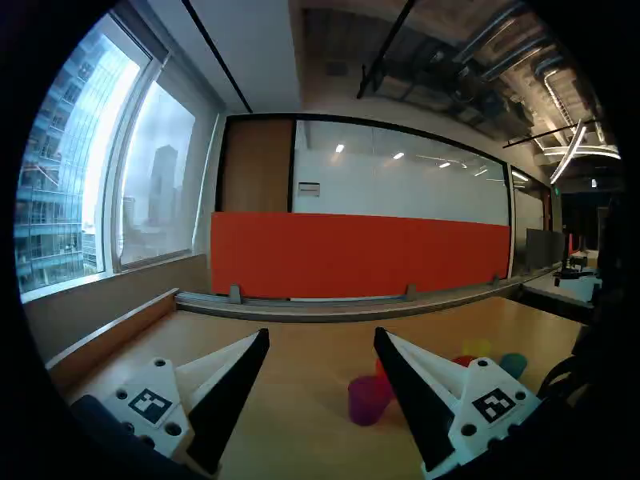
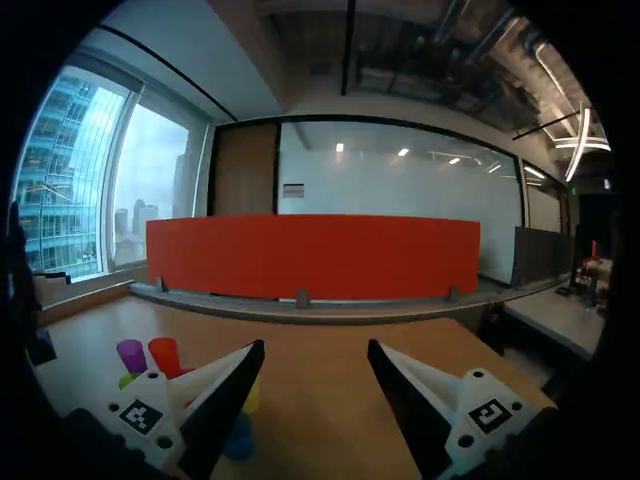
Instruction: Pour water
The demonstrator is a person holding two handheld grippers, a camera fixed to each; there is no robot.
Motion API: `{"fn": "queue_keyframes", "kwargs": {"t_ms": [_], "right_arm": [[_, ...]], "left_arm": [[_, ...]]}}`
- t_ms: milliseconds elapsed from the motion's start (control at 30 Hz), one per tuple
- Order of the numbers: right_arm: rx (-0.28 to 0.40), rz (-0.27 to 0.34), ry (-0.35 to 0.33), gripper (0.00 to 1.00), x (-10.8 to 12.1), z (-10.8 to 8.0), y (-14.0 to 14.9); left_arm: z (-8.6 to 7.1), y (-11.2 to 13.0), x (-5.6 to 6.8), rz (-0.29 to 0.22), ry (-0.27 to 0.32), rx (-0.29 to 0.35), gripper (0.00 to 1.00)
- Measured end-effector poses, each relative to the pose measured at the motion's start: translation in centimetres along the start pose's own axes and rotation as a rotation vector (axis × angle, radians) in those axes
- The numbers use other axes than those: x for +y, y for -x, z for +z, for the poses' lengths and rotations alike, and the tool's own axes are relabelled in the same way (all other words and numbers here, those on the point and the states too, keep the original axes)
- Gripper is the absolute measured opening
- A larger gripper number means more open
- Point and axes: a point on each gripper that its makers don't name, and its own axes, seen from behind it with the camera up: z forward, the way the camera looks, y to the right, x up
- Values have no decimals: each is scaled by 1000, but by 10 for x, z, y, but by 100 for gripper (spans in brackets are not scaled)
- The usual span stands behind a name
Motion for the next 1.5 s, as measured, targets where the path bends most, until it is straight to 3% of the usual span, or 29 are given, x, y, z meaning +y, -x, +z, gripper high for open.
{"fn": "queue_keyframes", "kwargs": {"t_ms": [267, 500, 867, 1167, 1500], "right_arm": [[7, -3, -27, 100, -12, -5, -39], [23, -18, -49, 100, -17, -5, -74], [8, 3, -101, 100, -21, -8, -93], [21, 19, -233, 100, -40, -16, -104], [20, 13, -421, 100, -70, -30, -112]], "left_arm": [[6, -36, 6, 7, 22, -23, 97], [8, -68, 19, 15, 70, -24, 98], [7, -91, 36, -3, 150, -32, 97], [1, -96, 60, 34, 261, -38, 97], [-8, -99, 92, 16, 404, -39, 97]]}}
